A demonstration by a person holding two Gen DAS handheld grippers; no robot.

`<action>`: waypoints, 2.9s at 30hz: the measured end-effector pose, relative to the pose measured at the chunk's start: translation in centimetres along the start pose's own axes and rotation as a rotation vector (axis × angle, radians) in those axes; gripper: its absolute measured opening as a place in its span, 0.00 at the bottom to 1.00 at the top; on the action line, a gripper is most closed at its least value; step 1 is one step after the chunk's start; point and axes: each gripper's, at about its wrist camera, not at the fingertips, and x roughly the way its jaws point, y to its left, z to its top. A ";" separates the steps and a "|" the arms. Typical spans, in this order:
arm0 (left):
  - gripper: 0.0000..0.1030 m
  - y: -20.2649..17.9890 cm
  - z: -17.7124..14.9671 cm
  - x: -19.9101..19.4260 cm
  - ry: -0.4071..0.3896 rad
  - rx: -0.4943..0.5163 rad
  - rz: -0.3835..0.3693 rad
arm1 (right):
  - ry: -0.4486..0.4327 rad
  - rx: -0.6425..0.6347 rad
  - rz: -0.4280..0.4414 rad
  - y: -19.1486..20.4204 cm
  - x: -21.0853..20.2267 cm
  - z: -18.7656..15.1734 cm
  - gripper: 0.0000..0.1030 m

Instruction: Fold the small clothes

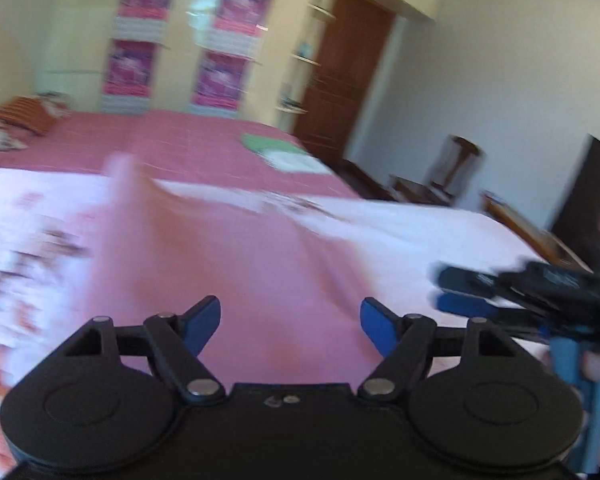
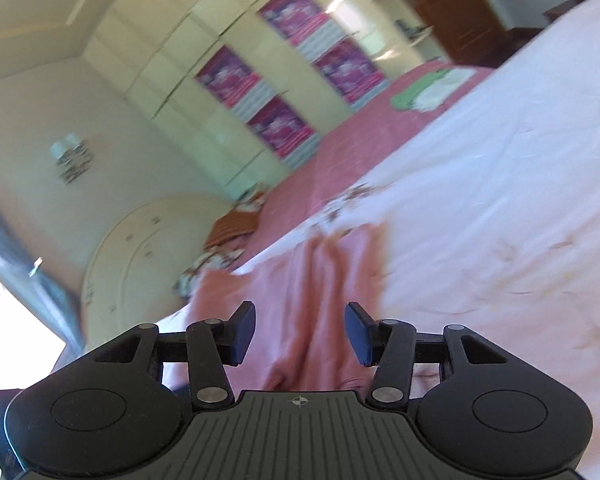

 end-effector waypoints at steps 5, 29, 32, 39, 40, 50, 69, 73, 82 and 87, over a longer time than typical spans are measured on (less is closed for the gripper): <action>0.56 7.0 0.9 3.0 0.148 -0.075 0.229 | 0.132 -0.076 0.034 1.6 4.7 -0.4 0.48; 0.65 12.9 -0.8 2.3 0.158 -0.247 0.025 | 0.312 0.049 0.029 0.1 14.5 -0.4 0.41; 0.66 13.1 0.0 2.3 0.160 -0.256 0.015 | 0.319 0.021 0.010 0.8 15.7 -0.4 0.41; 0.66 12.5 2.3 3.5 0.128 -0.212 0.041 | 0.320 -0.319 -0.146 5.8 15.4 -1.1 0.09; 0.64 12.1 2.7 3.8 0.138 -0.201 0.035 | 0.292 -0.378 -0.164 6.7 14.8 -1.3 0.08; 0.71 7.1 2.4 7.7 0.300 -0.027 0.025 | 0.307 -0.310 -0.220 2.4 11.6 -1.7 0.08; 0.69 7.5 2.3 5.0 0.191 -0.001 -0.006 | 0.176 -0.272 -0.292 0.7 10.3 1.8 0.20; 0.67 7.4 0.0 2.2 0.203 0.021 -0.003 | 0.136 -0.391 -0.220 4.4 5.3 -0.5 0.34; 0.74 7.6 -3.7 -1.7 0.198 0.068 0.063 | 0.272 -0.437 -0.245 2.5 3.6 -6.1 0.27; 0.72 7.3 1.4 0.4 0.088 0.036 0.056 | 0.099 -0.481 -0.236 5.2 3.0 -3.0 0.27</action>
